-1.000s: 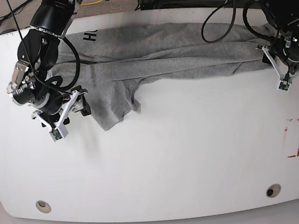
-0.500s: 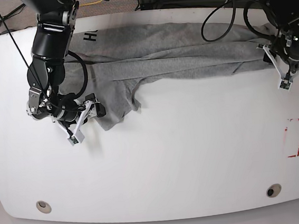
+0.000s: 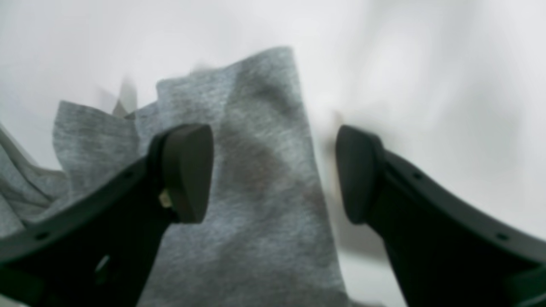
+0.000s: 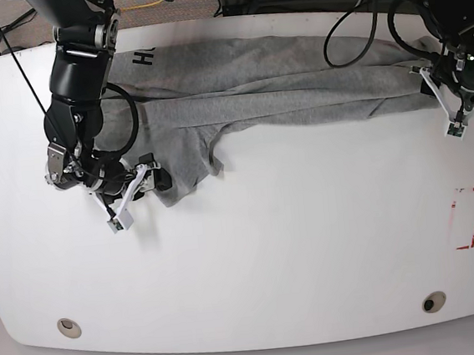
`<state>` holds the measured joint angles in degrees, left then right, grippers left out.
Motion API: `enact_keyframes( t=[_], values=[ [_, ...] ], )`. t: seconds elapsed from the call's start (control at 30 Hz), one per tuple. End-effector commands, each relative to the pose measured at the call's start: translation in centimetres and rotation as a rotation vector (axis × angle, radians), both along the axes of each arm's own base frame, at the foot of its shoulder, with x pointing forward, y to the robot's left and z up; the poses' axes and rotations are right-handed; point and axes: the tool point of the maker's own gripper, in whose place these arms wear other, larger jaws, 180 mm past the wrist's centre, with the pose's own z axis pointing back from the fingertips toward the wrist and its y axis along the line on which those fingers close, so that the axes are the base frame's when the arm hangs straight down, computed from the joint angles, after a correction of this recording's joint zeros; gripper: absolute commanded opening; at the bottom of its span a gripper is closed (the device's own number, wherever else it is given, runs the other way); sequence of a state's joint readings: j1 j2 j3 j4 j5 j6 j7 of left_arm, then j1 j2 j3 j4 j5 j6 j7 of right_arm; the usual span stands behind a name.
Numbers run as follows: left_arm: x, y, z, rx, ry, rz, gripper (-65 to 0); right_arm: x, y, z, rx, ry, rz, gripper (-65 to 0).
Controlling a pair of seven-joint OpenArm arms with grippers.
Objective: Fold the T-shirt properly
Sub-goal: 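Release the right gripper and regrasp the shirt's side near the sleeve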
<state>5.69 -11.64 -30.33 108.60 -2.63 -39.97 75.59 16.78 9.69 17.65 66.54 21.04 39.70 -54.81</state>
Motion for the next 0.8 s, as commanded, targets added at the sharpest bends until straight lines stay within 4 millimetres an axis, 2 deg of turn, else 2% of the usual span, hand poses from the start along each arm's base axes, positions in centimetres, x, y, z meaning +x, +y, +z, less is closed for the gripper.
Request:
enact_keyframes(
  t=[0.0,0.2,0.27,0.33,0.4,0.53,0.63,0.7,0.77],
  values=[
    [0.6,0.4,1.0,0.021,-0.027,-0.004,-27.8,0.7,1.1,0.8,0.001,-0.020,0.030,-22.2],
    [0.6,0.4,1.0,0.021,-0.027,-0.004,-27.8,0.4,2.4,0.5,0.000,-0.012,0.067,-22.2],
    [0.6,0.4,1.0,0.021,-0.027,-0.004,-27.8,0.3,2.4,0.3,0.001,-0.008,0.067,-24.6],
    [0.5,0.5,1.0,0.021,-0.027,-0.003,-27.8,0.4,2.4,0.4,0.002,-0.013,0.066,-31.2],
    [0.5,0.5,1.0,0.021,-0.027,-0.003,-27.8,0.7,2.6,0.6,0.004,-0.027,0.068,-43.9],
    [0.5,0.5,1.0,0.021,-0.027,-0.003,-27.8,0.8,3.0,0.7,-0.005,-0.035,0.089,-64.5],
    [0.5,0.4,0.9,0.020,-0.025,-0.002,-27.8,0.7,2.9,0.8,-0.005,-0.039,0.085,-65.0],
    [0.6,0.4,0.9,0.019,-0.025,-0.004,-27.8,0.9,2.8,1.6,-0.019,-0.062,0.090,-65.0],
    [0.6,0.3,0.9,0.019,-0.024,-0.006,-27.8,0.4,2.5,2.0,-0.050,-0.066,0.103,-65.0]
  ],
)
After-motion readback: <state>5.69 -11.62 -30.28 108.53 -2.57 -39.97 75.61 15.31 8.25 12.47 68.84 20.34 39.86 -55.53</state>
